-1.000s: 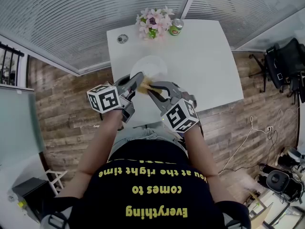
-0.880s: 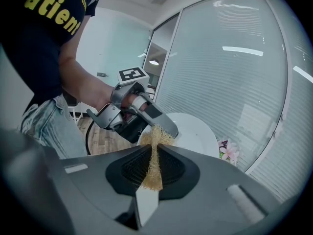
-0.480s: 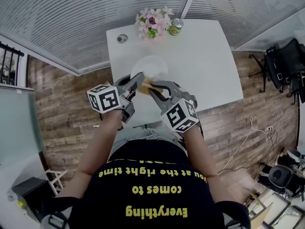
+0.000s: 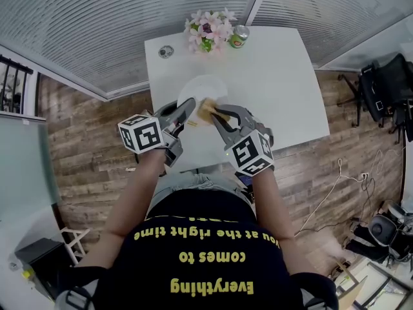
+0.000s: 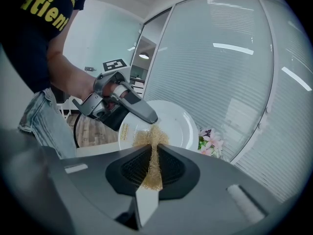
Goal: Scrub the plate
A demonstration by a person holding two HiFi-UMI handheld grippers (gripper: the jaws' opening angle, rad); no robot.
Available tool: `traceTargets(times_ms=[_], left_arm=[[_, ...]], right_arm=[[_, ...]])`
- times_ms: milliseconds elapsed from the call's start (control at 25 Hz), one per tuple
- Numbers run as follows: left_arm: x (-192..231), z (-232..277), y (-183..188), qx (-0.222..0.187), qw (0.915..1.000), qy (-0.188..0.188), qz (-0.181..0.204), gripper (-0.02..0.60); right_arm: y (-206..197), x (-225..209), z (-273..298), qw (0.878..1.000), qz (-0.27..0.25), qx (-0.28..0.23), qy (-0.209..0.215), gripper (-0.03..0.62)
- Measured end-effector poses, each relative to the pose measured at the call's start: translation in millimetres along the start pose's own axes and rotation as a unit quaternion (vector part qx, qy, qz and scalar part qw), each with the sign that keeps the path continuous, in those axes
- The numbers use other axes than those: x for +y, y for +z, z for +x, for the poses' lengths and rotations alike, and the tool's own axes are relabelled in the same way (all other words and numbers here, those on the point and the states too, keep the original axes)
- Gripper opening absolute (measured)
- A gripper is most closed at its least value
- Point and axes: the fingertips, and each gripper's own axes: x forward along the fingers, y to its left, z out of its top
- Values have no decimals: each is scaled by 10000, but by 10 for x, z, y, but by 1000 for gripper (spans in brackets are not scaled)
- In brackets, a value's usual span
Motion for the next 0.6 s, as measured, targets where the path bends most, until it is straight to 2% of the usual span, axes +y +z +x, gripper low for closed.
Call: traceTargets(times_ms=[600], left_arm=[[3,59,4,-19,10000,22,9,21]], right_arm=[[-257,-365,-98,9985,280,209,-411,38]])
